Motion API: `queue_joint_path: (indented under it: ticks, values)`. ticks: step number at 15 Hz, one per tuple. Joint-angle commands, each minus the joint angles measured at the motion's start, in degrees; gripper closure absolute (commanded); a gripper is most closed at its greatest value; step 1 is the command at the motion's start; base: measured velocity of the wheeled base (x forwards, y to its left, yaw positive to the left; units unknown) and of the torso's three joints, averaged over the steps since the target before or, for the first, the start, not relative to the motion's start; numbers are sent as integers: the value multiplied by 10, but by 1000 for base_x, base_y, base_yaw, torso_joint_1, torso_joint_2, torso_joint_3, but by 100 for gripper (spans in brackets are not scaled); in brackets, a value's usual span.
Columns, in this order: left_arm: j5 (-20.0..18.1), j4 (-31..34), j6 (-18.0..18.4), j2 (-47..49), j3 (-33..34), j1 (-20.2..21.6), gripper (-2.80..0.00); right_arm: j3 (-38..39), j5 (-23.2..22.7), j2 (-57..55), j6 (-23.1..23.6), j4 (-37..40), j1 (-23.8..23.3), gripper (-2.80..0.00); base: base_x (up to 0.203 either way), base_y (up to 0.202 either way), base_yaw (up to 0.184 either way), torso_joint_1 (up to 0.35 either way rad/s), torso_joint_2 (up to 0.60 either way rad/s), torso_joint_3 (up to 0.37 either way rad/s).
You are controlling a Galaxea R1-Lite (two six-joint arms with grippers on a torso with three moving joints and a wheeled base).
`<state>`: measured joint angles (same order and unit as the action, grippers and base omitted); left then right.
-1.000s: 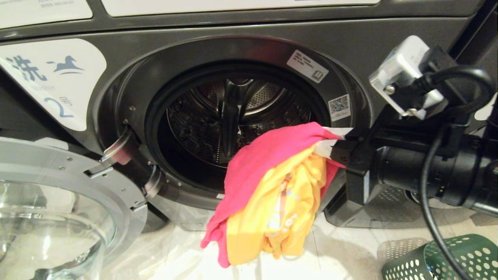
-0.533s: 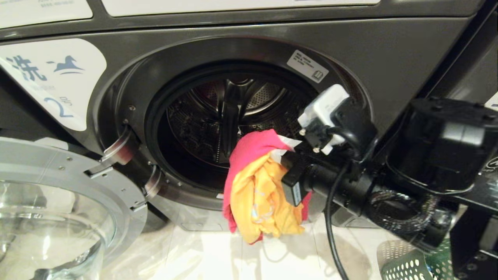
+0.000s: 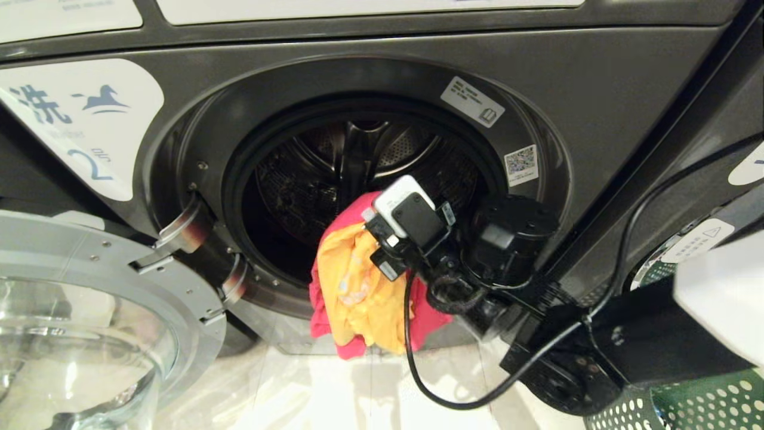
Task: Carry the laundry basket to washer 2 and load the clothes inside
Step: Place the clothes into the washing machine
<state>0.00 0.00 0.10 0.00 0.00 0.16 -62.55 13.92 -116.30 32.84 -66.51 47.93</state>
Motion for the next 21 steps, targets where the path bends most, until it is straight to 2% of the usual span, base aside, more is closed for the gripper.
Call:
queue_joint_path:
  ticks: [1, 5, 8, 10, 17, 21]
  values:
    - [0, 0, 0, 0, 1, 0, 0, -82, 1, -88, 6, -5, -35, 0, 0, 0, 0, 0, 0, 0]
    - [0, 0, 0, 0, 1, 0, 0, -233, 0, -166, 8, -3, -84, 0, 0, 0, 0, 0, 0, 0]
    - [0, 0, 0, 0, 1, 0, 0, -345, -2, -207, 15, -5, -104, 0, 0, 0, 0, 0, 0, 0]
    - [0, 0, 0, 0, 1, 0, 0, -392, -9, -227, 20, -8, -110, 0, 0, 0, 0, 0, 0, 0]
    - [0, 0, 0, 0, 1, 0, 0, -427, -92, -259, 77, -128, -102, 0, 0, 0, 0, 0, 0, 0]
    - [0, 0, 0, 0, 1, 0, 0, -429, -94, -262, 78, -147, -100, 0, 0, 0, 0, 0, 0, 0]
